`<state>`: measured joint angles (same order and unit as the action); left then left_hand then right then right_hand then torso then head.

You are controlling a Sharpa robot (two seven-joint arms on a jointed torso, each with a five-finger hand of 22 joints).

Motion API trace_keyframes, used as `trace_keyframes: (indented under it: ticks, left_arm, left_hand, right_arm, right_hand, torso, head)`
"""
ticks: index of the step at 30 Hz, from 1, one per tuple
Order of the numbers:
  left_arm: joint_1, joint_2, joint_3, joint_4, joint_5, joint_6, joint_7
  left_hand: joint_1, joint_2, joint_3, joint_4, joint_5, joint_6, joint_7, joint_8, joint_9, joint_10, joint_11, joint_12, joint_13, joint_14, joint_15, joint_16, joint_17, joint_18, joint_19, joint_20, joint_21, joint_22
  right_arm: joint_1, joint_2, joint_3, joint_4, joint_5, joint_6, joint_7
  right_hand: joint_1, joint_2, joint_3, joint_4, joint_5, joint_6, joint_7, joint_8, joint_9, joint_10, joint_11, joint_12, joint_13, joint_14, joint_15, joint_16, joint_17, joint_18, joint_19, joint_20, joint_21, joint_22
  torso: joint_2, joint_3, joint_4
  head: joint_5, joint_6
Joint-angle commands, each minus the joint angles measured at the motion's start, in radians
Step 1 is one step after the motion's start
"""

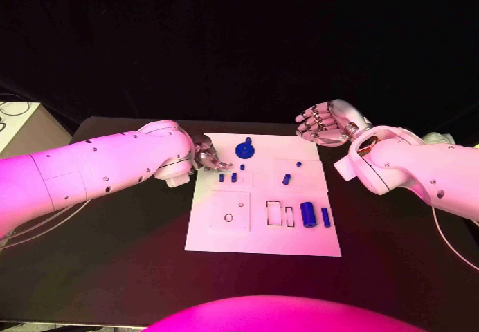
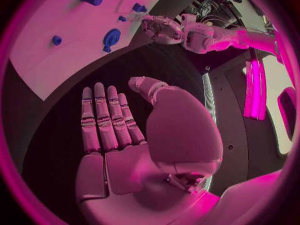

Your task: Assemble the parts on the task board

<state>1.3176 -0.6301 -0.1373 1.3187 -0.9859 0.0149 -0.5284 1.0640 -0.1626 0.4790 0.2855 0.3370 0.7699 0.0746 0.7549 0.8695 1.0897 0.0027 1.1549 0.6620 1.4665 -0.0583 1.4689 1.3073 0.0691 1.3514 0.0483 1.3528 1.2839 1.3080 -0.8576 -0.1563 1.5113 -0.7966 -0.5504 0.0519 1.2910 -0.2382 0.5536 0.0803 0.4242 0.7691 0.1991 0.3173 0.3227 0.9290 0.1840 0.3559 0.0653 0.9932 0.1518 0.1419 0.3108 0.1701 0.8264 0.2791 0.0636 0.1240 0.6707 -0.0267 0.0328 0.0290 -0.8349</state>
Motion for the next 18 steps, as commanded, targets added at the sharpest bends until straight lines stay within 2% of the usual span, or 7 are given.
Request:
trace_keyframes:
  ticks: [1, 3, 5, 7, 9, 13, 18]
  left_arm:
    - [0.0, -0.007, 0.011, 0.013, 0.064, -0.144, 0.118]
    - [0.0, -0.01, 0.018, 0.017, 0.092, -0.191, 0.175]
    - [0.0, -0.014, 0.023, 0.022, 0.106, -0.224, 0.215]
    - [0.0, -0.018, 0.026, 0.025, 0.111, -0.252, 0.246]
    - [0.0, -0.021, 0.028, 0.028, 0.107, -0.273, 0.268]
    - [-0.001, -0.022, 0.03, 0.028, 0.084, -0.301, 0.321]
    - [-0.004, -0.006, 0.025, 0.016, 0.045, -0.312, 0.456]
  left_hand:
    - [0.043, 0.001, 0.038, -0.003, 0.004, -0.026, 0.015, -0.02, -0.016, -0.071, 0.015, -0.041, -0.075, 0.018, 0.015, -0.038, 0.041, 0.022, -0.044, 0.012, -0.048, -0.053]
    - [0.101, -0.018, 0.072, -0.021, 0.001, -0.068, 0.039, -0.045, -0.04, -0.153, 0.038, -0.08, -0.113, -0.064, 0.035, -0.141, -0.097, 0.055, -0.164, 0.028, -0.175, -0.193]
    - [0.107, -0.031, 0.071, -0.019, -0.003, -0.081, 0.05, -0.054, -0.051, -0.171, 0.048, -0.087, -0.119, -0.076, 0.044, -0.152, -0.111, 0.059, -0.182, 0.036, -0.199, -0.215]
    - [0.115, -0.086, 0.017, -0.008, -0.013, -0.131, 0.083, -0.091, -0.09, -0.226, 0.077, -0.117, -0.142, -0.134, 0.073, -0.205, -0.182, 0.076, -0.254, 0.06, -0.286, -0.302]
    - [0.124, -0.099, -0.018, -0.001, -0.018, -0.147, 0.094, -0.101, -0.108, -0.24, 0.089, -0.12, -0.15, -0.14, 0.081, -0.204, -0.187, 0.078, -0.256, 0.07, -0.297, -0.311]
    - [0.165, -0.098, -0.057, -0.002, -0.019, -0.173, 0.107, -0.11, -0.137, -0.27, 0.103, -0.126, -0.164, -0.15, 0.094, -0.202, -0.195, 0.082, -0.26, 0.083, -0.312, -0.323]
    - [0.337, -0.062, -0.004, -0.067, -0.012, -0.181, 0.118, -0.119, -0.188, -0.371, 0.118, -0.193, -0.216, -0.318, 0.11, -0.315, -0.363, 0.112, -0.411, 0.099, -0.457, -0.459]
  right_arm:
    - [-0.001, -0.001, 0.0, 0.001, -0.009, 0.011, 0.009]
    - [-0.001, -0.003, 0.0, 0.003, -0.009, 0.01, 0.01]
    - [-0.001, -0.003, 0.0, 0.004, -0.008, 0.01, 0.01]
    - [-0.001, -0.003, 0.0, 0.003, -0.008, 0.011, 0.011]
    - [-0.001, -0.004, 0.0, 0.003, -0.007, 0.011, 0.011]
    - [-0.001, -0.005, 0.0, 0.002, -0.006, 0.01, 0.011]
    - [-0.001, -0.003, 0.0, 0.001, -0.005, 0.01, 0.013]
  right_hand:
    - [-0.002, -0.003, 0.003, -0.004, 0.002, 0.002, 0.053, -0.003, -0.001, -0.001, 0.006, 0.002, -0.001, -0.002, 0.004, -0.004, -0.001, 0.013, -0.004, -0.001, -0.002, -0.001]
    - [-0.002, -0.003, 0.003, -0.004, 0.002, 0.002, 0.053, -0.003, -0.001, -0.001, 0.006, 0.002, -0.001, -0.002, 0.004, -0.004, -0.001, 0.013, -0.004, -0.001, -0.002, -0.001]
    - [-0.003, -0.003, 0.003, -0.004, 0.002, 0.002, 0.053, -0.003, -0.001, -0.001, 0.006, 0.002, -0.001, -0.002, 0.004, -0.004, -0.001, 0.013, -0.005, -0.001, -0.002, -0.002]
    - [-0.003, -0.003, 0.003, -0.004, 0.002, 0.002, 0.053, -0.003, -0.001, -0.001, 0.006, 0.002, -0.001, -0.002, 0.004, -0.004, -0.001, 0.013, -0.005, -0.001, -0.002, -0.002]
    - [-0.003, -0.003, 0.003, -0.004, 0.002, 0.002, 0.053, -0.003, -0.001, -0.001, 0.006, 0.002, -0.001, -0.002, 0.004, -0.004, -0.002, 0.013, -0.006, -0.001, -0.002, -0.002]
    - [-0.003, -0.003, 0.003, -0.004, 0.002, 0.002, 0.053, -0.003, -0.001, -0.001, 0.006, 0.002, -0.001, -0.002, 0.004, -0.004, -0.002, 0.013, -0.006, -0.001, -0.002, -0.002]
    - [-0.003, -0.003, 0.002, -0.004, 0.001, 0.002, 0.053, -0.003, -0.001, -0.001, 0.006, 0.002, -0.001, -0.002, 0.004, -0.004, -0.002, 0.013, -0.006, -0.001, -0.002, -0.002]
  torso:
    - [0.001, 0.0002, 0.0008]
    - [0.002, -0.0006, 0.0014]
    - [0.002, -0.0004, -0.0006]
    - [0.001, 0.0001, -0.0035]
    - [0.0, 0.0005, -0.0041]
    - [-0.001, 0.0004, -0.0031]
    - [-0.001, 0.0002, -0.0019]
  head:
    - [-0.005, 0.002]
    - [-0.006, 0.002]
    - [-0.006, 0.004]
    - [-0.007, 0.003]
    - [-0.008, 0.003]
    - [-0.009, 0.007]
    - [-0.008, 0.011]
